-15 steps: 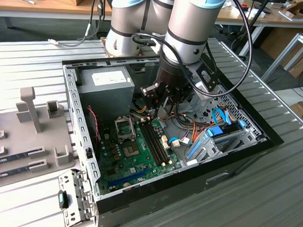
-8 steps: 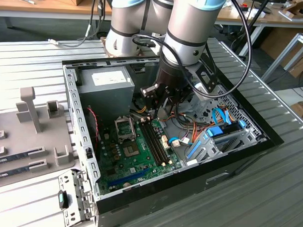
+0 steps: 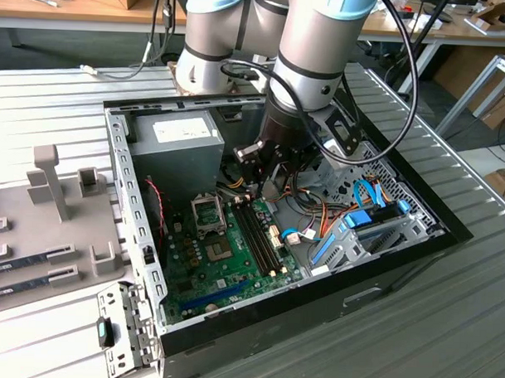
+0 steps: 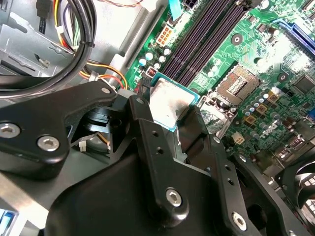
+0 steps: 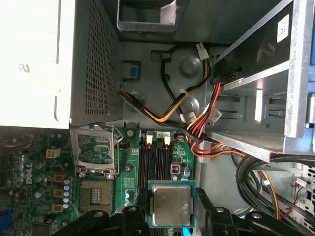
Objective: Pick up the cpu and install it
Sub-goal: 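Pick up the cpu and move it towards the insertion slot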
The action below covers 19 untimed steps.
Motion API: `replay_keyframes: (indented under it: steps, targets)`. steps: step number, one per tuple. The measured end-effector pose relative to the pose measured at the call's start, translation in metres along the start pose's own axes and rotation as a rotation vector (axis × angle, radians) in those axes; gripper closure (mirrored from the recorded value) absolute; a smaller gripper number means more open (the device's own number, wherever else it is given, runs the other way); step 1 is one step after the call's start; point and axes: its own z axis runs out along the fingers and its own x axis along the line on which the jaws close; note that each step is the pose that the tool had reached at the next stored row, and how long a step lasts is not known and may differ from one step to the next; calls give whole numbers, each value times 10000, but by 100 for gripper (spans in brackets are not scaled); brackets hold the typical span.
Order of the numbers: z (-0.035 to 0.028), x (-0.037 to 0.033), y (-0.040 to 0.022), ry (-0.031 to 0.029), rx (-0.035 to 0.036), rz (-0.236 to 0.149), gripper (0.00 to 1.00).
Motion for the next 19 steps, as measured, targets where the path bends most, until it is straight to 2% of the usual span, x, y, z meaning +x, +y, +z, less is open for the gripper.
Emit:
replay_keyframes:
  steps: [19]
  targets:
    - [61,2,1,0,1,0,53]
